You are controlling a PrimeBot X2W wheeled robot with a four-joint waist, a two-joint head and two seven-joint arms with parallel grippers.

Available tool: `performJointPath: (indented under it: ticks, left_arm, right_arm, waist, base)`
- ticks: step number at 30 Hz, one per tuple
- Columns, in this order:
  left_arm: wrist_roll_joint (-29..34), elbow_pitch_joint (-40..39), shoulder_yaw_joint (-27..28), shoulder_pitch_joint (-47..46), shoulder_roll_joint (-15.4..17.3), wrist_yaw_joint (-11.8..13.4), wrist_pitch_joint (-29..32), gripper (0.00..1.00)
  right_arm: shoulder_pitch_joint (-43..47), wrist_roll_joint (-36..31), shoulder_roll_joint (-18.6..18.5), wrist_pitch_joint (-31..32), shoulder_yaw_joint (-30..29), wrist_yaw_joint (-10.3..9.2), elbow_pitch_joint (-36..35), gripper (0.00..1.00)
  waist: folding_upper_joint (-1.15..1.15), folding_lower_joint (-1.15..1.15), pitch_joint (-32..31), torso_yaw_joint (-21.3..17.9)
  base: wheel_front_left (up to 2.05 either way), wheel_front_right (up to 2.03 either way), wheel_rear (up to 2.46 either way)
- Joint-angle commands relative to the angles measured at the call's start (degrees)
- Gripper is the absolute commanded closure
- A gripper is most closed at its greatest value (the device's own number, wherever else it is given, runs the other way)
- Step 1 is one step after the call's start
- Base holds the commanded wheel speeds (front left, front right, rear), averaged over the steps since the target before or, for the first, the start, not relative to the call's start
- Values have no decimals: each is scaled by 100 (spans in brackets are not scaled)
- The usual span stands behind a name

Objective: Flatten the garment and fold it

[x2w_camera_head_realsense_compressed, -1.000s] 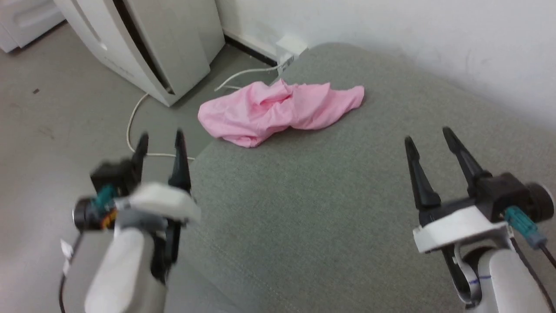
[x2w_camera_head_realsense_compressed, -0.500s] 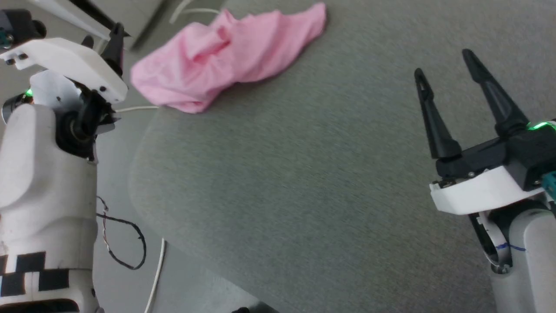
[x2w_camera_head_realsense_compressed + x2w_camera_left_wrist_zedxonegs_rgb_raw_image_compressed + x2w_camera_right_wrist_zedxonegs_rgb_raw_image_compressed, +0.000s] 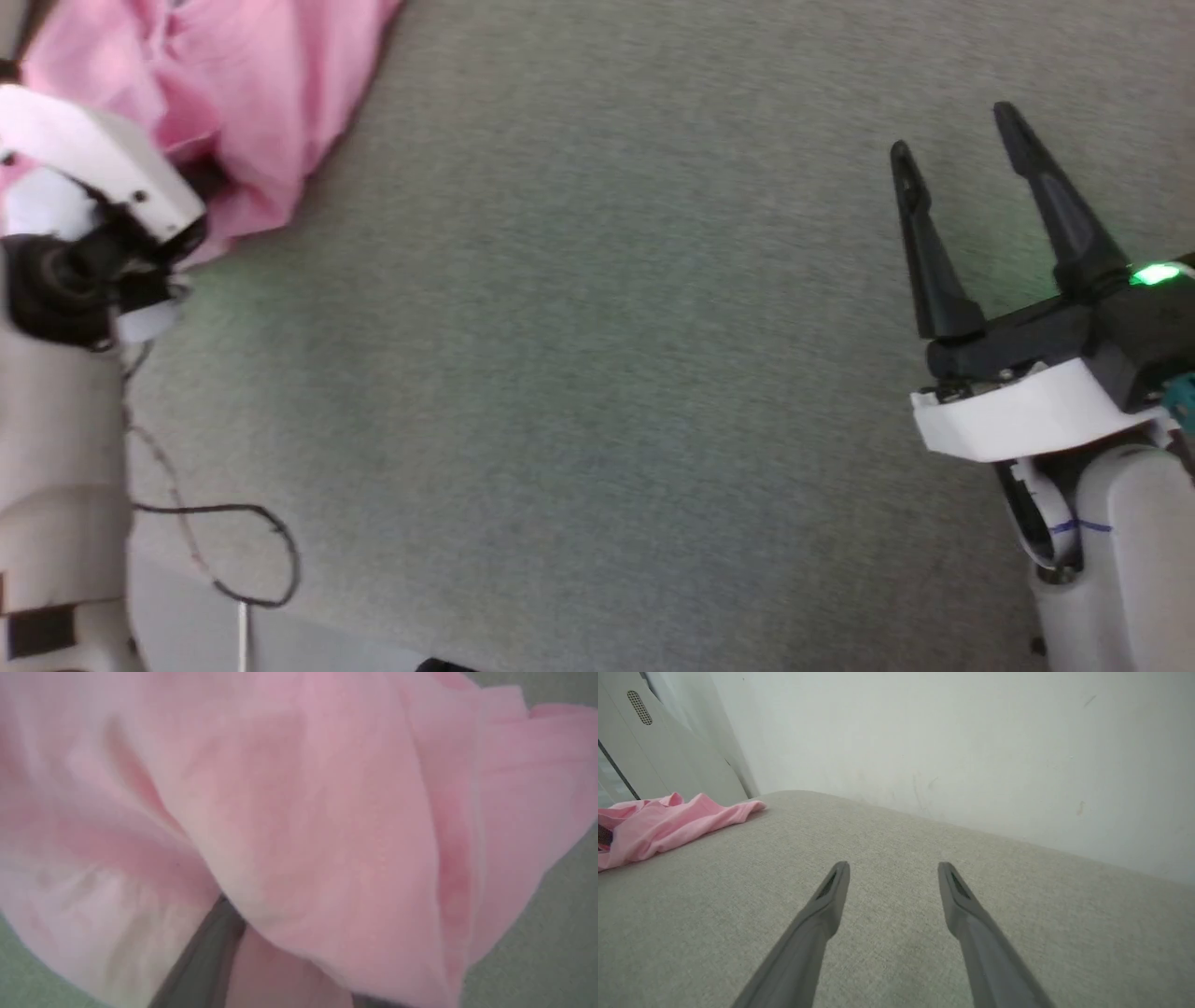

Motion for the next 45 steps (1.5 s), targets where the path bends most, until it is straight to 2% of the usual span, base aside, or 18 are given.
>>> performJointPath:
  ticks: [1,3,8,12,17,21,27,28,32,36,42,43,44,45]
  left_arm:
    - [51,-137,-83,260,60,-14,73,100]
    - [284,-415,-62,375,252,-53,-338,100]
    - [1121,-833,-19,437,624,-40,-2058,100]
    - [1610,-1003,-267,233,736,-280,-3148,100]
    - [1900,-1263,-744,-153,492,-578,-3963,100]
    - [1996,-1500,-1208,-413,97,-798,-4333,100]
    - [1856,-1593,-2009,-256,-640,-1148,-4273,100]
    - [1856,-1593,-2009,-256,-640,-1148,-4273,100]
    - [1732,-1437,-2462,135,-1010,-1276,-4077,100]
    - [1514,-945,-2800,592,-1240,-1380,-3749,100]
    - [1177,256,-3337,1230,-1374,-1610,-2783,100]
    - [1147,454,-3428,1304,-1373,-1647,-2584,96]
    - [1110,642,-3502,1371,-1371,-1674,-2379,65]
    - [1062,821,-3560,1430,-1368,-1697,-2168,25]
  right_arm:
    - [2,43,71,-105,37,-6,105,0]
    - [12,78,148,-206,49,-6,262,0]
    - [163,158,332,-485,15,-6,751,0]
    - [392,213,436,-633,-69,-6,1084,0]
    - [703,273,497,-686,-166,-6,1309,0]
    - [860,404,508,-705,-247,-6,1329,0]
    - [999,519,510,-642,-368,-6,1264,0]
    - [999,519,510,-642,-368,-6,1264,0]
    - [1068,520,510,-573,-537,-6,1188,0]
    - [1119,548,511,-530,-712,-6,1092,0]
    - [1111,619,511,-493,-712,-6,1071,0]
    - [1104,628,511,-491,-699,-6,1077,0]
    - [1097,635,511,-483,-677,-6,1088,0]
    - [1087,639,511,-471,-645,-6,1101,0]
  waist:
    - [0,-1,-42,-433]
    - [0,-1,-308,-510]
    - [0,-1,-1232,-752]
    - [0,-1,-1957,-1001]
    - [0,-1,-2627,-1365]
    - [0,-1,-2935,-1730]
    - [0,-1,-3128,-2367]
    - [0,-1,-3128,-2367]
    - [0,-1,-3088,-2754]
    - [0,-1,-2932,-3046]
    - [0,-1,-2711,-3246]
    - [0,-1,-2690,-3249]
    - [0,-1,-2676,-3246]
    - [0,-1,-2666,-3237]
  base:
    - [0,0,0]
    - [0,0,0]
    - [0,0,0]
    - [0,0,0]
    - [0,0,0]
    - [0,0,0]
    - [0,0,0]
    - [0,0,0]
    - [0,0,0]
    - [0,0,0]
    - [0,0,0]
    - [0,0,0]
    - [0,0,0]
    - [0,0,0]
